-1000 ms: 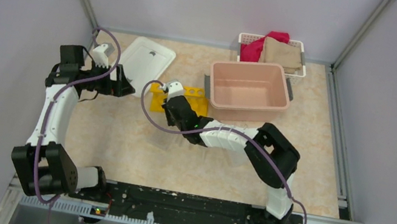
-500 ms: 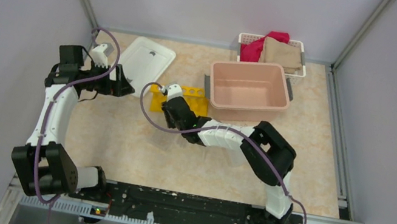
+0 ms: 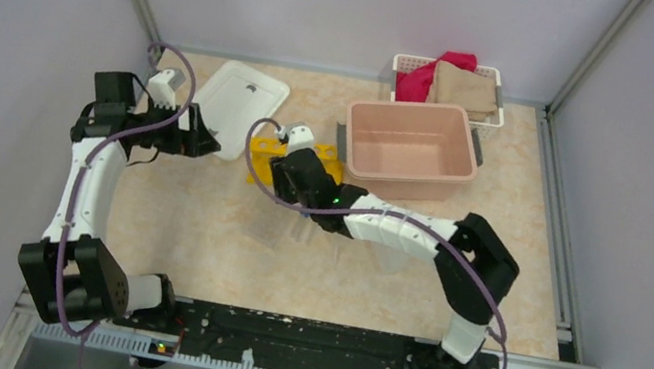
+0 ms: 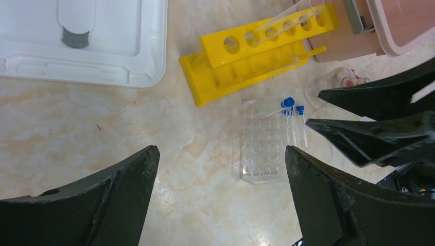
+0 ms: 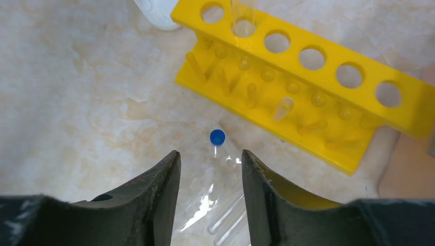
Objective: Organize the chemistry lab equipment
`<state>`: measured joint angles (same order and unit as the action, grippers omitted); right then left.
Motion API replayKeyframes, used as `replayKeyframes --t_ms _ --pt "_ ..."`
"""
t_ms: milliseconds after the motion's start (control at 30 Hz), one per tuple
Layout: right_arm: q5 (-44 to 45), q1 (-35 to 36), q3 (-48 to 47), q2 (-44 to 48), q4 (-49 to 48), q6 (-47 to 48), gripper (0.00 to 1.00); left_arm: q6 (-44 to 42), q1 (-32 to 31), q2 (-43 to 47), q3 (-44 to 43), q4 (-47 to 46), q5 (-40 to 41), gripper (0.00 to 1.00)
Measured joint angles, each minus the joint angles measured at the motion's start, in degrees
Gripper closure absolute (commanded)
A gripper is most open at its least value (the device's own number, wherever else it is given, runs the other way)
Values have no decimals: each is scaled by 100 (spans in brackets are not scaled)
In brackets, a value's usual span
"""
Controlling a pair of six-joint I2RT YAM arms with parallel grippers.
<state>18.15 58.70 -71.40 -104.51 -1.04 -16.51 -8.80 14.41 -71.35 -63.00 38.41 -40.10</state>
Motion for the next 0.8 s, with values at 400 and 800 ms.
replayKeyframes --t_ms 400,800 --pt "120 0 -13 903 1860 -1596 69 2 11 140 -103 160 -70 1" --pt "131 -2 393 225 2347 -2024 75 4 11 280 -197 295 -125 1"
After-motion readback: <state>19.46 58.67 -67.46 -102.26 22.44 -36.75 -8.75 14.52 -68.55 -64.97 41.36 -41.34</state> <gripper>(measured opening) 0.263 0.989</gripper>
